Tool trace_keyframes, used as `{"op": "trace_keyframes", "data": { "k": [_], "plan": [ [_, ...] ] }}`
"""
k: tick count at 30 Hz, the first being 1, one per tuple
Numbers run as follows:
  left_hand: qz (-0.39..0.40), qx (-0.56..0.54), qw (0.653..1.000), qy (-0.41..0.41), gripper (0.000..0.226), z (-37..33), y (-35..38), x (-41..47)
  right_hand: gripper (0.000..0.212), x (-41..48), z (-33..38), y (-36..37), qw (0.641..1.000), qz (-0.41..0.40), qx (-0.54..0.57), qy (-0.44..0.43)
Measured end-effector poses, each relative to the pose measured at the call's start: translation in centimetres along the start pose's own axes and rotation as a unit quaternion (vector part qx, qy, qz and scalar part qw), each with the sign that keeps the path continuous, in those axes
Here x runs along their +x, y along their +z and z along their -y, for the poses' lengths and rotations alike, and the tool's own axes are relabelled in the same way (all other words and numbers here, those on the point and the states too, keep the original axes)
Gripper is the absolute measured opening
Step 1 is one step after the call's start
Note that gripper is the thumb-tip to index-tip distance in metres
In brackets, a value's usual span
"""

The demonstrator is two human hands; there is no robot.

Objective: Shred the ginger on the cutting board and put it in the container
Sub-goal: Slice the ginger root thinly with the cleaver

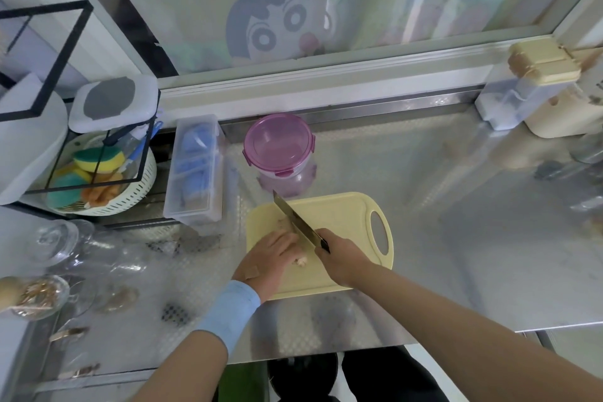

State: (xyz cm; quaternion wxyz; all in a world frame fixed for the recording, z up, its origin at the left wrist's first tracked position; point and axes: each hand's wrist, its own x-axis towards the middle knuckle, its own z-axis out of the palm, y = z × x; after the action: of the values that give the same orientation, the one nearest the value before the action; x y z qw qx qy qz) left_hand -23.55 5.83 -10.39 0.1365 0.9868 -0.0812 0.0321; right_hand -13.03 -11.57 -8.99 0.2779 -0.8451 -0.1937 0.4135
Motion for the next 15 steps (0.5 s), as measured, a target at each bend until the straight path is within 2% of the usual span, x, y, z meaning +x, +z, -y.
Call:
{"op": "trace_keyframes", "data": {
  "k": [4,8,15],
  "plan": [
    [-0.009,-0.025,0.999,0.02,0.029,-0.2,0.5,0.8,0.035,0.1,0.1,0.0,1.0,0.012,0.002,-0.006],
    [-0.054,-0.035,0.998,-0.023,0.028,-0.4,1.3,0.8,0.036,-0.3,0.0,0.1,0.999,0.015,-0.028,-0.026],
    [-0.087,-0.017,0.996,-0.033,0.019,-0.5,0.8,0.7,0.037,0.2,-0.6,0.1,0.999,0.019,-0.038,-0.028]
  ]
}}
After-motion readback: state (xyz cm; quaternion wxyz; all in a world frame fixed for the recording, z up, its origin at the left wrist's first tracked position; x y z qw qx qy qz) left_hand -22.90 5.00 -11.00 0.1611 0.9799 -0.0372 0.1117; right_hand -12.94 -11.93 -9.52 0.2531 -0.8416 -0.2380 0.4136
